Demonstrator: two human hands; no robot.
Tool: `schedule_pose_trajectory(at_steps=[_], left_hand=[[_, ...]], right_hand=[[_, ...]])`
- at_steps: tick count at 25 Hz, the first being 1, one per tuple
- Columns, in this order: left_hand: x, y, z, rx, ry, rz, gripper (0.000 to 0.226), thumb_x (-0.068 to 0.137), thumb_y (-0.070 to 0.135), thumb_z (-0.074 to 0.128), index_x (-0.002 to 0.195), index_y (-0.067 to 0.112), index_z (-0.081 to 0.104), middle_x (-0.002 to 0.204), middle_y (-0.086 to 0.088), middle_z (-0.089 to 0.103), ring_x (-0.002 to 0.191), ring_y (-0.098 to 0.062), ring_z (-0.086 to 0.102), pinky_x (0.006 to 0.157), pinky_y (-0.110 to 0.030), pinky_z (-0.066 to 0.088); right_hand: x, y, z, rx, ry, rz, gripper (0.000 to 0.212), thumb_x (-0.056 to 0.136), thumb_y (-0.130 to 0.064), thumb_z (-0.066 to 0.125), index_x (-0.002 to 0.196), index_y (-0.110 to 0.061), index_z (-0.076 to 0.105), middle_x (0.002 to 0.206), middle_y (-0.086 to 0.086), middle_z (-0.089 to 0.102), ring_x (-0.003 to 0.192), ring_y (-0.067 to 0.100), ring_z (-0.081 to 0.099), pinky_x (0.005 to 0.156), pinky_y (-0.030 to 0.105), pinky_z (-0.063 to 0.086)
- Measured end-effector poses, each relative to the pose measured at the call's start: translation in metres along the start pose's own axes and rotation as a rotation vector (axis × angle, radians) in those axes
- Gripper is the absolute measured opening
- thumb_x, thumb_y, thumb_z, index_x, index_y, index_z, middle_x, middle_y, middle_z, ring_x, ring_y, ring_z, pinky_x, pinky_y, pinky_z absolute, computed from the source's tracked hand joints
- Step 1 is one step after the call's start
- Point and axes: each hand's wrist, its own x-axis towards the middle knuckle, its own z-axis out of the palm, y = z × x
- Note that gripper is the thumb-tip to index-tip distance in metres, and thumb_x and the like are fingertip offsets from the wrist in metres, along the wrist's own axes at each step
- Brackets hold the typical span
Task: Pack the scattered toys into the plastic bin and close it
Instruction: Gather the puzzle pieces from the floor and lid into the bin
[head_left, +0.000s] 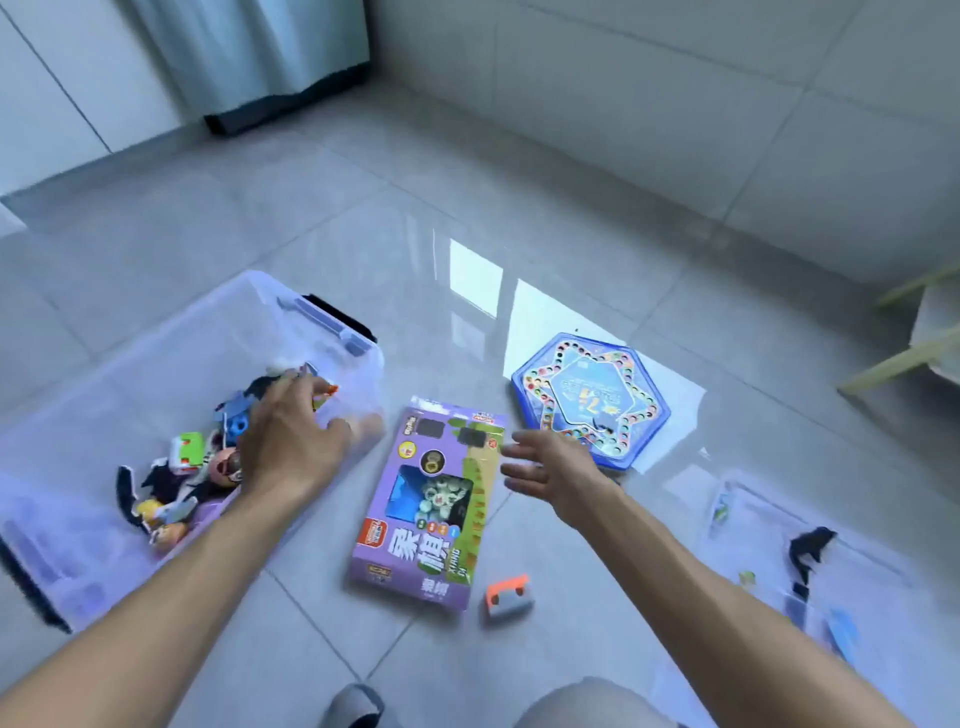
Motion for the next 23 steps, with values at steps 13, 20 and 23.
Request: schedule_pose_trajectory(at_steps=[13,20,23], left_hand=[[-0.089,0.086,0.294,0.074,-0.758,0.299,0.037,0.084,0.025,0.054,0.121,0.023,0.056,0.125,0.002,0.057,0.119,-0.019,0.052,0.098,-0.036,0.043],[-0.085,0.064,0.285,0.131,-0.748,0.263,0.037,0.087,0.023,0.051,0.123,0.023,0.055,0.127,0.003,0.056,0.121,-0.018,0.048,0.099,-0.032,0.042],[-0.077,0.062,0.287,0.122,-0.740,0.253,0.037,0.087,0.022,0.051,0.123,0.022,0.054,0.128,0.002,0.055,0.122,-0.018,0.048,0.099,-0.033,0.042]], right_hand=[[0.145,0.110,-0.167,-1.619,0.475,-0.426,0.045,0.074,-0.018,0.068,0.118,-0.014,0.059,0.108,0.011,0.058,0.079,0.036,0.056,0.052,0.035,0.031],[0.149,0.097,-0.165,-1.497,0.421,-0.314,0.076,0.086,-0.033,0.049,0.152,-0.027,0.013,0.157,-0.001,0.015,0.116,0.032,0.041,0.066,0.034,0.039],[0.162,0.087,-0.166,-1.443,0.399,-0.310,0.080,0.084,-0.036,0.048,0.153,-0.032,0.008,0.163,-0.004,0.000,0.119,0.032,0.038,0.066,0.032,0.038]])
